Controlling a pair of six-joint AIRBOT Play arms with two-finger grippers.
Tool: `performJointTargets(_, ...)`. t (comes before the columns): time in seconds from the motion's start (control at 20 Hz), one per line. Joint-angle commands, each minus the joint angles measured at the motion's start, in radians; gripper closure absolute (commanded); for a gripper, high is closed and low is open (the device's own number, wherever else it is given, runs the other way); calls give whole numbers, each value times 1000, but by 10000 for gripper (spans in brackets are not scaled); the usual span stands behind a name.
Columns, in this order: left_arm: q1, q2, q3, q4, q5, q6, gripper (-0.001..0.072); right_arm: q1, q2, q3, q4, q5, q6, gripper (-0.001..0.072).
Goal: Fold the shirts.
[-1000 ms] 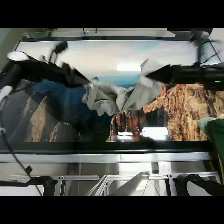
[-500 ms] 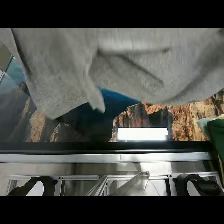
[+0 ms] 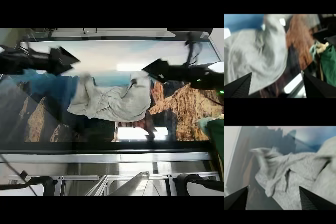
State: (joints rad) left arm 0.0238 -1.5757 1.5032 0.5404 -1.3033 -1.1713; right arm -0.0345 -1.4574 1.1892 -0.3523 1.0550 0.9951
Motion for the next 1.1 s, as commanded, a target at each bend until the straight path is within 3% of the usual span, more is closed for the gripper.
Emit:
performJointTargets(0.0, -8, -223, 2, 42, -143, -40, 8, -36, -193, 1, 31, 115, -5, 19)
performJointTargets(0.1, 29, -258, 2, 42, -214, -11, 8, -98, -201, 1, -5, 161, -38, 19)
performJointTargets(0.25, 97, -256, 2, 48, -260, 25, 8, -187, -203, 1, -175, 202, -27, 19)
performJointTargets(0.35, 153, -256, 1, 126, -262, 25, 8, -206, -213, -9, -274, 202, 1, 19)
performJointTargets(0.5, 212, -256, -44, 299, -177, 21, 8, -184, -251, -60, -280, 198, -4, 19)
performJointTargets(0.7, 235, -261, -198, 323, -24, 30, 9, -104, -324, -98, -254, 150, -11, 19)
performJointTargets(0.8, 209, -282, -227, 292, 19, 50, 10, -57, -352, -97, -169, 127, -31, 206)
performJointTargets(0.9, 166, -310, -207, 243, 10, 71, 150, -12, -361, -97, -105, 106, -30, 215)
performJointTargets(0.95, 139, -324, -183, 232, -3, 71, 277, 8, -363, -97, -84, 104, -30, 264)
performJointTargets(1.0, 117, -336, -158, 220, -30, 71, 550, 20, -362, -97, -71, 105, -31, 545)
performJointTargets(1.05, 94, -348, -126, 215, -73, 71, 687, 26, -358, -96, -60, 118, -48, 696)
